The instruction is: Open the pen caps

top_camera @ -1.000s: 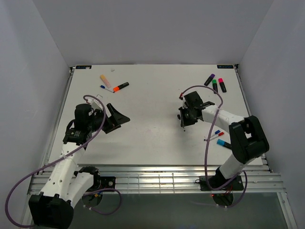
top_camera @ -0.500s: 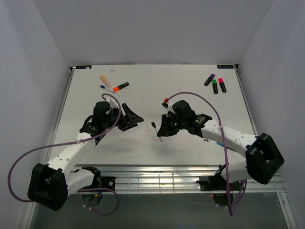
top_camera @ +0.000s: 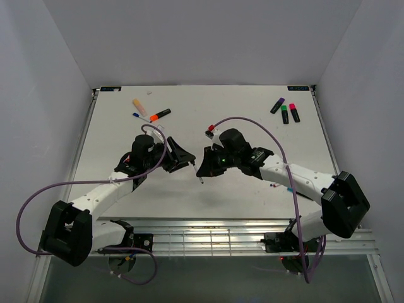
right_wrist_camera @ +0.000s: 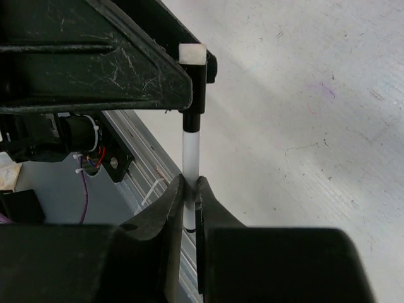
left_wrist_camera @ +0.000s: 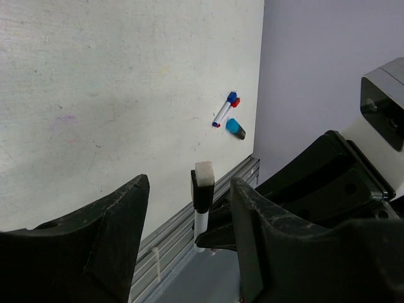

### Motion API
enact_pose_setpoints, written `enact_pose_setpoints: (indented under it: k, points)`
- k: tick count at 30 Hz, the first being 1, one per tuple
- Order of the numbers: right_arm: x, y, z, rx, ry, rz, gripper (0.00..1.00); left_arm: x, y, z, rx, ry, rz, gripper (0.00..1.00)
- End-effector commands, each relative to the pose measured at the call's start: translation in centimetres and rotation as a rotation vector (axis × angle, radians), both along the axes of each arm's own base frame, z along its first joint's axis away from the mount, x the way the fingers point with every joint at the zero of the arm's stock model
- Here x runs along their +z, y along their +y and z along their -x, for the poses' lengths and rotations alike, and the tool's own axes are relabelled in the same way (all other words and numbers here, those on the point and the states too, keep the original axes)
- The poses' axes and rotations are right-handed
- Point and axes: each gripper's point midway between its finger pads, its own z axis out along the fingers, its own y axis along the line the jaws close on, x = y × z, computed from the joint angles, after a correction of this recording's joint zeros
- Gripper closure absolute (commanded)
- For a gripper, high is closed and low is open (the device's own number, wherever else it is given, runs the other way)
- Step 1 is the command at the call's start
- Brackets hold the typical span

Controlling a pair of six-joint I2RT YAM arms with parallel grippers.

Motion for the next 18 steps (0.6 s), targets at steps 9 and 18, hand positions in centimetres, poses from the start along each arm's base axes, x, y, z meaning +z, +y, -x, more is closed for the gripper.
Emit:
enact_pose_setpoints:
  k: [9, 18]
  points:
    - [1.8, 2.3, -1.2, 0.007, -0.033, -0.06, 0.92, 0.5, -0.5, -0.2, 0.012, -0.006, 0.037, 0.47]
    - [1.4, 2.5, -1.3, 0.002, -0.036, -0.047, 0.92, -0.2, -0.4, 0.1, 0.015, 0.012, 0.027, 0.59]
